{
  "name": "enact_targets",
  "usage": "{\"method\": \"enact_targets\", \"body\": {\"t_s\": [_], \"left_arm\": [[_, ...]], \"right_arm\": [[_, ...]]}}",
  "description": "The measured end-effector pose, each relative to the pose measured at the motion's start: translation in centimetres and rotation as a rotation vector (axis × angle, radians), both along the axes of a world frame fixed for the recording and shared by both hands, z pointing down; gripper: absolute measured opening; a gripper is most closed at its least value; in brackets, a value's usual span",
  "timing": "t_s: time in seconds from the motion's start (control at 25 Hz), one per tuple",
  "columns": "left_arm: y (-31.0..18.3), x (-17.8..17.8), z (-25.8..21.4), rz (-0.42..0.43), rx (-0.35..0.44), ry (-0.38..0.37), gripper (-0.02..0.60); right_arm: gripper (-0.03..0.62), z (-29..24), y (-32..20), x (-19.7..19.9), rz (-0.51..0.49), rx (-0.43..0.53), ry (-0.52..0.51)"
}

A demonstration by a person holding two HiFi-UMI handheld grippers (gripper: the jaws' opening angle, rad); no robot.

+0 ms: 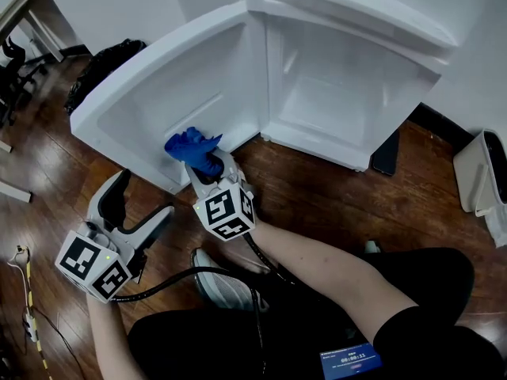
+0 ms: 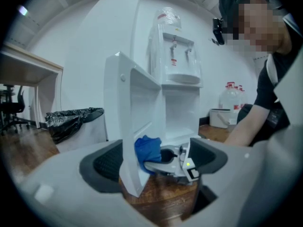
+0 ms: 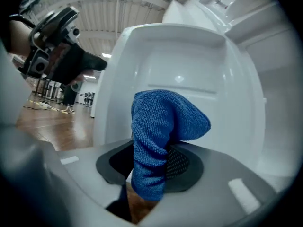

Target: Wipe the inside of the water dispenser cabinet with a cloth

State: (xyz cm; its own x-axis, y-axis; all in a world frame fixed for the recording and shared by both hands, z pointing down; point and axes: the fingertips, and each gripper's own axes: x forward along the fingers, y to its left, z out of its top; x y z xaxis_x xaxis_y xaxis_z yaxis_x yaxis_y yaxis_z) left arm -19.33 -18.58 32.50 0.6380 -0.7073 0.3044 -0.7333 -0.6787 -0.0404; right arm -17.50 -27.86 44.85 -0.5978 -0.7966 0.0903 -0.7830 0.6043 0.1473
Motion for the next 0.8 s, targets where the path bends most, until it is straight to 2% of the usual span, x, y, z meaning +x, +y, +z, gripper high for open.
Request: {"method": "enact_targets", "body": {"t_s": [0.12,0.2,0.32,0.52,0.6,0.8], "left_arm": [[0.0,-0.1,0.0,-0.001,0.0,0.008,0.439],[0.1,-0.2,0.0,-0.003,-0.001,0.007,0.439],[-0.1,-0.1,0.0,-0.001,-0.002,0.008,0.439],[-0.2,-0.1,0.1,-0.003,-0.005,0.018,0.44],[-0.1,0.0,0.1,0.0,-0.003,0.019,0.44],[0.1,0.1,0.2,0.012,-0.007,0.019,0.439]], "right_arm": [[0.144,0.0,2.7,-3.7,-0.156,0.007,-0.019],[0.141,0.3,2.7,-3.7,-0.177,0.031,-0.003],[0.14,1.1,-0.2,0.4,-0.077,0.086,0.078],[0.138,1.9,-4.9,9.1,0.15,0.085,0.152],[0.137,1.9,-6.0,11.8,0.225,0.059,0.152],[0.137,1.9,-5.3,14.9,0.308,-0.05,0.106]]}}
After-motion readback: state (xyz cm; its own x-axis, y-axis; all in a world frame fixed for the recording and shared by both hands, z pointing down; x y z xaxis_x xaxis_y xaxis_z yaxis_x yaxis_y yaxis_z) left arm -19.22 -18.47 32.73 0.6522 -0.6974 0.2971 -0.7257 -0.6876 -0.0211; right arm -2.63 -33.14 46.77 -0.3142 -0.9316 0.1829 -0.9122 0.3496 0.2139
